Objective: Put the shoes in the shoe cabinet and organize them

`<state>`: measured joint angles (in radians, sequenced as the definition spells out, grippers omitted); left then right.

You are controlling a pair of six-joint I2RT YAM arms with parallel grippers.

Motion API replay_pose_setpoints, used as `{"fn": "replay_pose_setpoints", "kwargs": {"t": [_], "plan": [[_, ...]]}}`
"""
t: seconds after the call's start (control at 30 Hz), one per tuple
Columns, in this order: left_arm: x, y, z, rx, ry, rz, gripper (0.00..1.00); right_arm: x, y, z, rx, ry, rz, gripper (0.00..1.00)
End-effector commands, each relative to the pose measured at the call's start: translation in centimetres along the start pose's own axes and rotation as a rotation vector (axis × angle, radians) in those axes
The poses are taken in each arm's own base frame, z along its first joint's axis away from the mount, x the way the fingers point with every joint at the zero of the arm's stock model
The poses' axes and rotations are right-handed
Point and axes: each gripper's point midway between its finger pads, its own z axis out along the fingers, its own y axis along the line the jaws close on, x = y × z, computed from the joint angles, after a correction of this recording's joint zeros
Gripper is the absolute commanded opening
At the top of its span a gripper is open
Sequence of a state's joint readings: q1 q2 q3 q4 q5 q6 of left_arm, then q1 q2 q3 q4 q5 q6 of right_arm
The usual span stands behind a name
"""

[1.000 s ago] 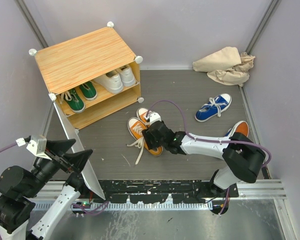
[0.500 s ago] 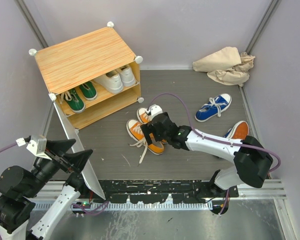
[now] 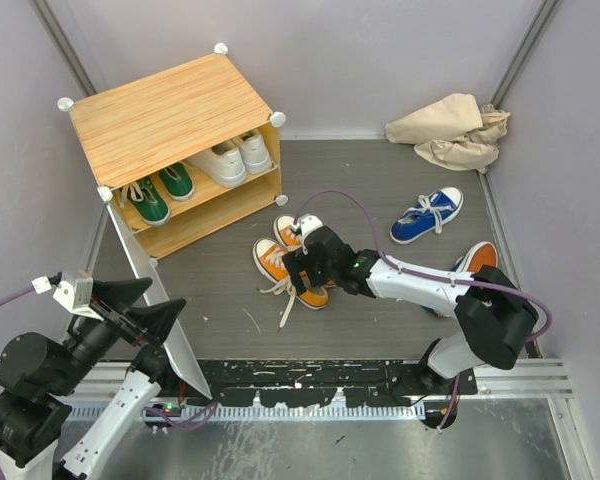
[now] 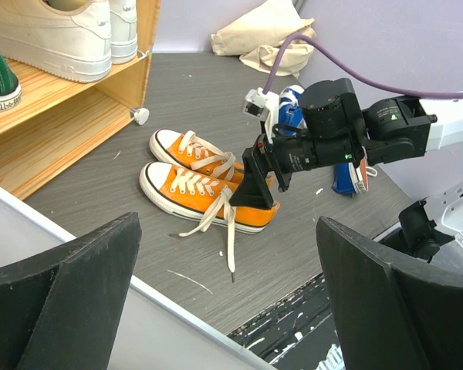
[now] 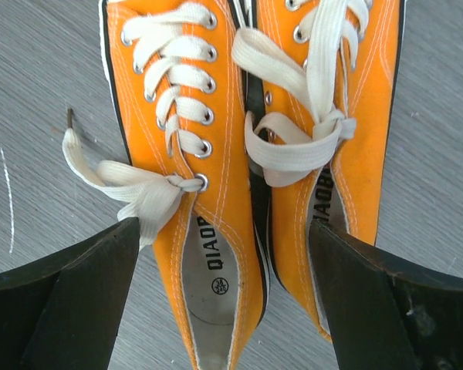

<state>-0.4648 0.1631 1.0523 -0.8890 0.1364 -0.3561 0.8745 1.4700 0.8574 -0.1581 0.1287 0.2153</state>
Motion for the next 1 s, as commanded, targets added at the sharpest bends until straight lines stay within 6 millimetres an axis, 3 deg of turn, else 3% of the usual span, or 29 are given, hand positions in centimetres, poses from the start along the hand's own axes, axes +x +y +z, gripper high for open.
{"fn": "replay_pose_setpoints", "kwargs": {"t": [0.0,0.23,0.33,0.57,0.73,0.97], "plan": [[4.6,1.2,-0.4,-0.053,0.172,-0.065,0.98,-0.4,-0.5,0.3,0.021,-0.029,0.009,0.93],[4.6,1.2,-0.3,-0.054,0.178,-0.065,0.98,0.1,-2.1,0.4,0.075,-0.023,0.003,0.87],[4.5,1.2,-0.3,-0.054,0.174,-0.065,0.98,0.7,-2.2,0.6,0.052,-0.002,0.009,0.79],[4.6,1.3,-0.2,-0.055,0.178,-0.066,0.98,1.6,-2.2,0.7,0.023,0.008,-0.002,0.7],[4.8,1.3,-0.1,-0.057,0.183,-0.069,0.98,2.6,-2.4,1.1,0.025,0.033,-0.007,0.69],[4.7,1.4,-0.1,-0.062,0.181,-0.07,0.98,5.9,-3.3,2.0,0.068,0.115,0.014,0.69]]}}
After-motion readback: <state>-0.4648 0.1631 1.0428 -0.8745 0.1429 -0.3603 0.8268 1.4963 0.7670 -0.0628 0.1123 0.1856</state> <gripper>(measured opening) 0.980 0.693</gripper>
